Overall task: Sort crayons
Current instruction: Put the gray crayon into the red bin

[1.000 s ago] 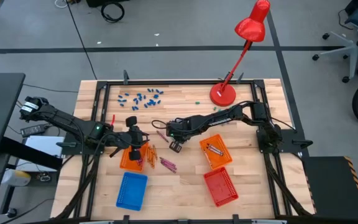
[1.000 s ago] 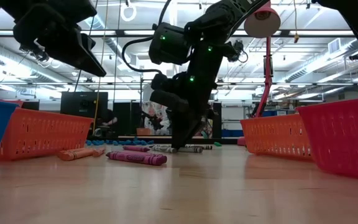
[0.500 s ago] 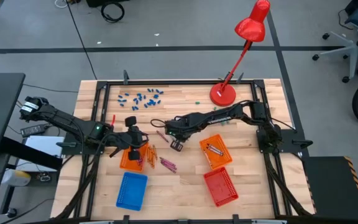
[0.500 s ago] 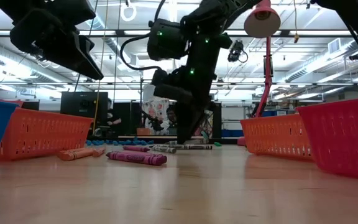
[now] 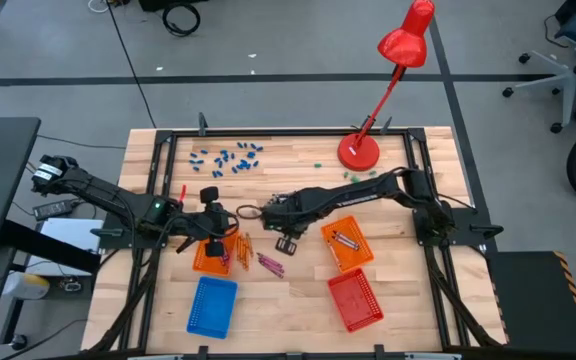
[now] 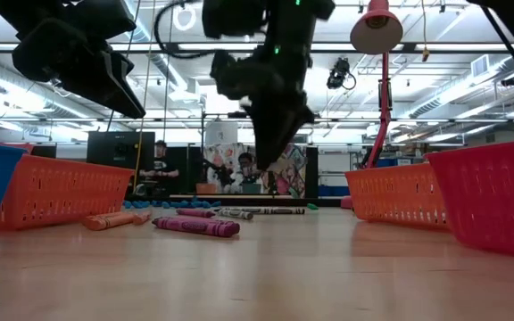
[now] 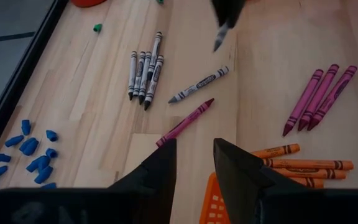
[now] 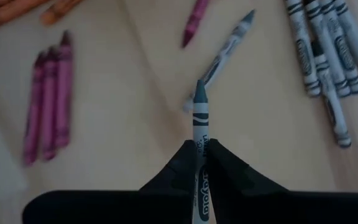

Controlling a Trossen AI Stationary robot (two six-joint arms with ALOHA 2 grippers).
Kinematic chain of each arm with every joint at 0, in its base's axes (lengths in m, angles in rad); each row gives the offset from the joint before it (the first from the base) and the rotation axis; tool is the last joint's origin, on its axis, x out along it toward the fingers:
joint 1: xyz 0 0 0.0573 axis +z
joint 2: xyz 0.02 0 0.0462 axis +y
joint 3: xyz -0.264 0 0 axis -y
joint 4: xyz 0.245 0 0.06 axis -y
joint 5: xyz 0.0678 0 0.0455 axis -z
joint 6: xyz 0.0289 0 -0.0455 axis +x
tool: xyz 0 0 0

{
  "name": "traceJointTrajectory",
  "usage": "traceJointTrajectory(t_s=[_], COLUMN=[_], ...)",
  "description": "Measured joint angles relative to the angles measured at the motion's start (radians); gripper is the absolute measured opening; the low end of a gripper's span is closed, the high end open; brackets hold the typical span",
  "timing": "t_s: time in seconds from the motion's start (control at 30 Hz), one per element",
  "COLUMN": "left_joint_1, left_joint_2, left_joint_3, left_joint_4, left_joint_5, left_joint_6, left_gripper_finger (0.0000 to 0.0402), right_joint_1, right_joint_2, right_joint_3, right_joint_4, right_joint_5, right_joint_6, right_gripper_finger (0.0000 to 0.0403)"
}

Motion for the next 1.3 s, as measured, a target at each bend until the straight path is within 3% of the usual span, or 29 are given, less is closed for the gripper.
traceJointTrajectory(t_s=[0.67, 1.07, 1.3], left_joint_1=[0.0, -0.001, -0.001], left_joint_2=[0.0, 0.0, 0.0], left_joint_3=[0.0, 0.0, 0.0], left_joint_4=[0.001, -0.007, -0.027], left_joint_5=[0.0, 0.0, 0.001], left_joint_6=[-0.015, -0.05, -0.061], left_gripper_finger=[0.0117, 0.0117, 0.0117], right_joint_1=[0.206, 0.404, 0.535], right_joint_2=[-0.055, -0.147, -0.148], right_joint_3=[0.05, 0.05, 0.037], right_joint_4=[-0.224, -0.294, -0.341], right_joint_5=[0.029, 0.092, 0.107], right_joint_6=[0.243, 0.534, 0.819], right_gripper_finger=[0.0037, 0.0037, 0.0037])
